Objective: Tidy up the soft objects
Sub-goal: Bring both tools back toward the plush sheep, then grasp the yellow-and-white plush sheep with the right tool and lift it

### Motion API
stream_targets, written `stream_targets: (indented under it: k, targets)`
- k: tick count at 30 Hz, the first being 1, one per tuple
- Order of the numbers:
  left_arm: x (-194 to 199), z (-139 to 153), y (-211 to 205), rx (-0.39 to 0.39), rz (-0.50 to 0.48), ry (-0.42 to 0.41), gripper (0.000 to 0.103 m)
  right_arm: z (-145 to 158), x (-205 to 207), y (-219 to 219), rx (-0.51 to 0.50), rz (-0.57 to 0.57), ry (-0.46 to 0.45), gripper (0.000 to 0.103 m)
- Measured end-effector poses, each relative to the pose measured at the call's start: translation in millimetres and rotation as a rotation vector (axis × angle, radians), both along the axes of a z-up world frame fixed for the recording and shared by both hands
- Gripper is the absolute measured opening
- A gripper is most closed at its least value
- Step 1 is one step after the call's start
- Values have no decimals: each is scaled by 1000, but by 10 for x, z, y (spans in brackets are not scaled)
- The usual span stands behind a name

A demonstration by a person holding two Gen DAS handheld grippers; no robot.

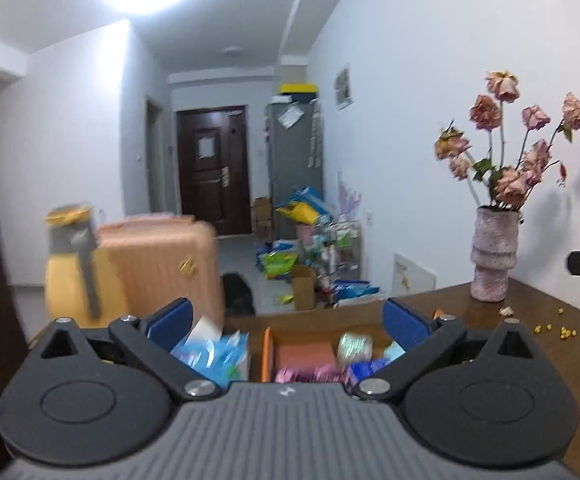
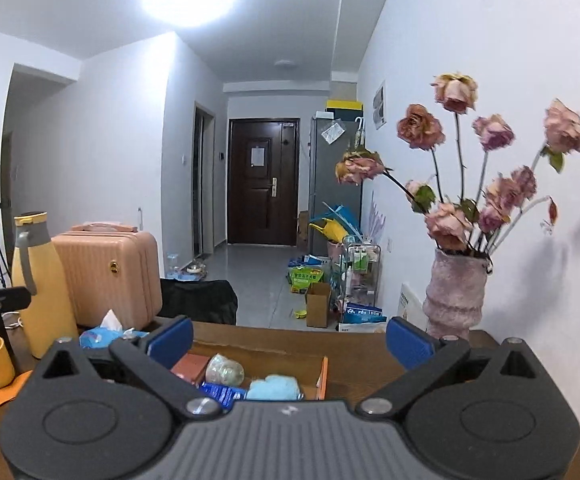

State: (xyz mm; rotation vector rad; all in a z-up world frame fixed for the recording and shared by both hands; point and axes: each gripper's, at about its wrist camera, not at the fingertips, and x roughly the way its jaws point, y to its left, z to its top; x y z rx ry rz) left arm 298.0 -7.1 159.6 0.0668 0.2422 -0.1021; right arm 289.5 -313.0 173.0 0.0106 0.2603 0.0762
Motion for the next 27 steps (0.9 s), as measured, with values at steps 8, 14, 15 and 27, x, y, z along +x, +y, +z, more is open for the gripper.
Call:
stream_targets:
  k: [8,14,15,27]
  targets:
    - [-1096,-775,141,-78,-23,4,103,-765,-1221,58,-6,10,-94,103]
    - [-1582,-1193,159,-62,-19,63,103,-1308,-1742,139,17,-4,-38,103]
    - [-1603,-1217,167,-59,-25,75,103,-1363,-1780,156,-9,2,-28,103]
    - [-1257,-1381,4,-36,-25,162,103,-1630,-1556,166,-28,17,50,103]
